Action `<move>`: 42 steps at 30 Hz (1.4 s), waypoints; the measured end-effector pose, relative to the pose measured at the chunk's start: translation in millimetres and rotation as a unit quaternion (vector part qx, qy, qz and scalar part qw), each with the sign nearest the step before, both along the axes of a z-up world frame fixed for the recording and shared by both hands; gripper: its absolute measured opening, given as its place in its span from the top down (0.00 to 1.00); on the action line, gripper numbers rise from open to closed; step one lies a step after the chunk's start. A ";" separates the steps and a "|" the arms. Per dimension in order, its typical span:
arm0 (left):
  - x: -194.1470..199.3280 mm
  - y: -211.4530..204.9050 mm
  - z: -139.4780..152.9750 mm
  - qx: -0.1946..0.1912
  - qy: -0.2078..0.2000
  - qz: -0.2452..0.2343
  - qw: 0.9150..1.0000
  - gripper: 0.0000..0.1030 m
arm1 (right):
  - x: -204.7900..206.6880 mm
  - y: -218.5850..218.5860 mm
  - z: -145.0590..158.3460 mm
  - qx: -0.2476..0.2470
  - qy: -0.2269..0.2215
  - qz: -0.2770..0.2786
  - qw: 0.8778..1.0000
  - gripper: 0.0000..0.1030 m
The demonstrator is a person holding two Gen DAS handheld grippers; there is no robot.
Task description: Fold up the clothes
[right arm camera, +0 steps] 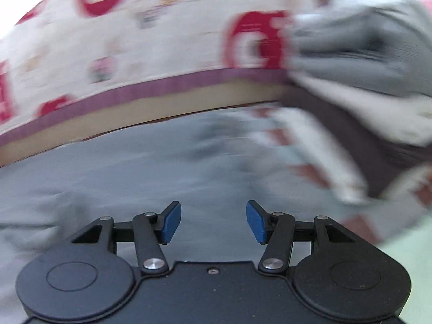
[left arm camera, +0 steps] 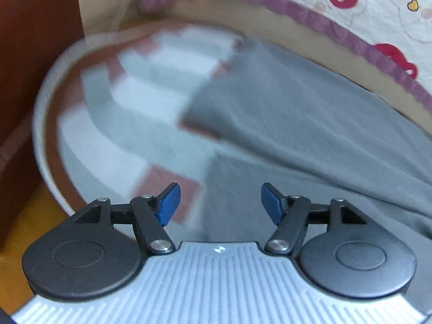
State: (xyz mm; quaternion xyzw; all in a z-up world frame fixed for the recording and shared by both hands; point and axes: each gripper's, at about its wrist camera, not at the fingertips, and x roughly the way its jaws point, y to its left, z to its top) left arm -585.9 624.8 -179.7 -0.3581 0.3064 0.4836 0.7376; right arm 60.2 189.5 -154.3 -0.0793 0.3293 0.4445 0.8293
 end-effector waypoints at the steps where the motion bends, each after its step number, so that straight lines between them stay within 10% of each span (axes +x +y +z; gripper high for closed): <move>1: 1.7 1.7 -8.0 -0.013 -0.010 -0.002 1.000 0.35 | -7.1 8.1 2.9 0.008 0.001 0.028 1.000 0.43; 12: 15.2 29.6 -44.7 -0.047 -0.026 0.037 0.998 0.22 | -42.7 71.9 -17.8 -0.057 -0.007 0.201 0.978 0.43; 20: 38.3 26.6 -48.5 -0.027 0.005 0.013 1.000 0.12 | -33.5 71.4 -40.7 -0.096 -0.037 0.200 0.974 0.42; 24: 69.1 14.3 -44.6 0.011 0.126 -0.041 0.991 0.48 | -34.6 65.5 -48.7 -0.097 -0.044 0.202 0.974 0.38; 26: 87.9 2.8 -36.7 0.026 0.171 -0.077 0.982 0.96 | -35.9 64.8 -54.1 -0.100 -0.049 0.204 0.973 0.34; 34: 82.0 -34.2 42.7 0.164 0.213 -0.015 0.963 0.97 | -30.5 55.5 -62.4 -0.073 -0.030 0.175 0.981 0.30; 39: 58.5 -33.4 71.9 0.189 0.231 0.038 0.954 0.97 | -31.8 46.4 -55.7 -0.074 -0.027 0.166 0.983 0.30; 42: 45.0 -17.1 52.7 0.142 0.238 0.084 0.957 0.97 | -30.8 35.8 -52.5 -0.072 -0.023 0.154 0.985 0.30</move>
